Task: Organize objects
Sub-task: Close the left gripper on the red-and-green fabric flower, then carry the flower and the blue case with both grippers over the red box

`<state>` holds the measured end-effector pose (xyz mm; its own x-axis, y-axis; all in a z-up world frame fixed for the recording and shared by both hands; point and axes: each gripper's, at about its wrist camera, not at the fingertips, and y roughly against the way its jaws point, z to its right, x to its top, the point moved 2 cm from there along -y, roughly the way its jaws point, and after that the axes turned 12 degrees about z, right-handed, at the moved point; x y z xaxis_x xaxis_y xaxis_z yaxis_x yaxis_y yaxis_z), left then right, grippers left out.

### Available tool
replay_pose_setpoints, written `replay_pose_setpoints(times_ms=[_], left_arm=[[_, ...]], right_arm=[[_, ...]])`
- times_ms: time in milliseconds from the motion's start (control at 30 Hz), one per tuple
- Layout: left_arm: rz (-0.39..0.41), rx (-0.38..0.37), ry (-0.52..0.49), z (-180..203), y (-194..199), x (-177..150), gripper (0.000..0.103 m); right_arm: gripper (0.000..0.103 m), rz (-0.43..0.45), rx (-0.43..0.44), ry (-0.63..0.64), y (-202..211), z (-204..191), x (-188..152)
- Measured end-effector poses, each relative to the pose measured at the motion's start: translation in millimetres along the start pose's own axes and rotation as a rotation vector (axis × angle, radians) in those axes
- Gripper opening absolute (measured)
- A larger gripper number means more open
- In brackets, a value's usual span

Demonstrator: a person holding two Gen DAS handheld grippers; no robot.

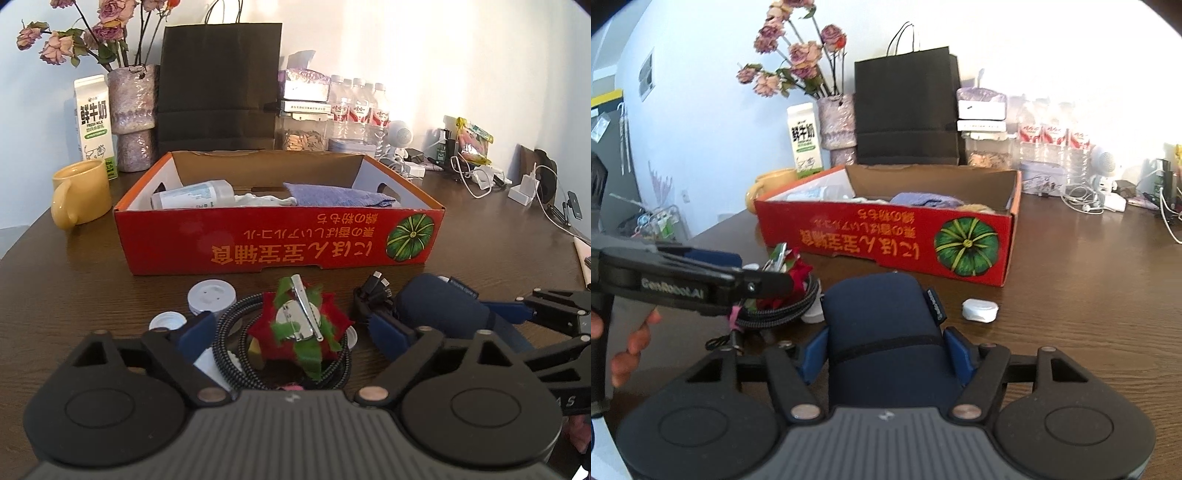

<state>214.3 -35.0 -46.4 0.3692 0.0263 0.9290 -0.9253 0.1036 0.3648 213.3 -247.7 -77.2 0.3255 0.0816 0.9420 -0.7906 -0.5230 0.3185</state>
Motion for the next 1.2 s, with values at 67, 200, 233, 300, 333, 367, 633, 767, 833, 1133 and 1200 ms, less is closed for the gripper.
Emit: replay_pose_setpoints(times_ms=[67,200,233,300,333,367,633,767,833,1133,1200], left_arm=[[-0.004,-0.012,0.002,1,-3,-1,0.077],[-0.009,-0.011,-0.004,3,-7,-3,0.073],[-0.010,-0.009,-0.004,3,-8,-4,0.073],[-0.011,-0.004,-0.005,3,-10,-4,0.073],[-0.012,-0.004,-0.005,3,-11,-4,0.072],[-0.014,-0.004,-0.005,3,-12,-4,0.071],[-0.006,-0.022,0.001,5,-13,-8,0.044],[0.002,-0.018,0.016,1,-9,-8,0.042],[0.010,-0.017,0.019,-1,-6,-7,0.042],[0.059,-0.010,0.029,-11,11,6,0.042],[0.071,-0.004,0.033,-15,14,9,0.042]], right_arm=[[0.065,0.008,-0.008,-0.004,1,1,0],[0.065,0.020,-0.013,-0.007,2,2,1],[0.065,0.021,-0.014,-0.005,2,1,1],[0.065,0.023,-0.014,-0.003,2,1,1],[0.065,0.024,-0.015,-0.004,2,0,1],[0.065,0.025,-0.015,-0.003,3,0,1],[0.065,0.035,-0.029,-0.003,4,0,1],[0.065,0.034,-0.032,-0.002,3,0,1],[0.065,0.033,-0.034,-0.001,3,0,1],[0.065,0.035,-0.037,0.007,1,-6,0],[0.065,0.039,-0.031,0.005,1,-9,2]])
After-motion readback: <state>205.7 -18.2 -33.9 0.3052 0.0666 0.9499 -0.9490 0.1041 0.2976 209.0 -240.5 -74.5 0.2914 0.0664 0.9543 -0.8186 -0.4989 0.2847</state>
